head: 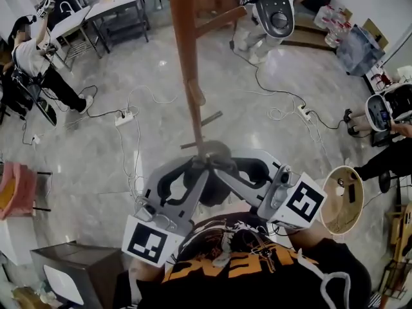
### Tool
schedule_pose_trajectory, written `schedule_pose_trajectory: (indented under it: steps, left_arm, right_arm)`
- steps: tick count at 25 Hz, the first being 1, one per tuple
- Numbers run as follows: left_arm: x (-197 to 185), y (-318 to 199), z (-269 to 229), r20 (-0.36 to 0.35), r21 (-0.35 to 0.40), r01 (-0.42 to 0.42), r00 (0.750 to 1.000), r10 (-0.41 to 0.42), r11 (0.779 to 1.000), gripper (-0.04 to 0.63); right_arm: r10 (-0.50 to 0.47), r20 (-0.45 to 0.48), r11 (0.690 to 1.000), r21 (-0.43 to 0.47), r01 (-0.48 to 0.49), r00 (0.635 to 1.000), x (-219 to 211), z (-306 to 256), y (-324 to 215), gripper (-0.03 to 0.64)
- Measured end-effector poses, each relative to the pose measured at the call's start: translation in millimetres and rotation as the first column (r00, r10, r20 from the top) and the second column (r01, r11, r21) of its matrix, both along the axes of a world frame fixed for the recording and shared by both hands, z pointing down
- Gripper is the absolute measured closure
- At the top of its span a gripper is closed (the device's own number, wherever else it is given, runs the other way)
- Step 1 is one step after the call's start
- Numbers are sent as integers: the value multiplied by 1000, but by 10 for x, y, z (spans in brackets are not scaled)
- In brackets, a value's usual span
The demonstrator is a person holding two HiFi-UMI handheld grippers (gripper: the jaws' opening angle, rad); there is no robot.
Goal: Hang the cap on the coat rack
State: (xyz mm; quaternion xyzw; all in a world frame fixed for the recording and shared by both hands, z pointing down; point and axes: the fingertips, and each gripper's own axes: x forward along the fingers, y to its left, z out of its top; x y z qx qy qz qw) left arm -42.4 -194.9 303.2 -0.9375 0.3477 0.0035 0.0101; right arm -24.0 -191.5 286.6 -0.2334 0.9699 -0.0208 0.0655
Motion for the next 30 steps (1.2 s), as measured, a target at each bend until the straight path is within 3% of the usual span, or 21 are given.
schedule_pose_trajectory:
  steps: [9, 15, 30]
  left_arm:
    - [14, -308, -25, 10, 4, 50, 999, -50, 999, 497]
    - [-8, -543, -50, -24, -7, 48, 999, -48, 999, 497]
    - [6, -896, 44, -10, 6, 77, 997, -77, 997, 497]
  right_arm:
    - [-68, 7, 998, -2, 68, 998, 32, -12, -320, 551]
    - [-88, -19, 996, -12, 88, 996, 18, 15, -546, 551]
    - [-75, -19, 996, -54, 74, 997, 28, 144, -909, 551]
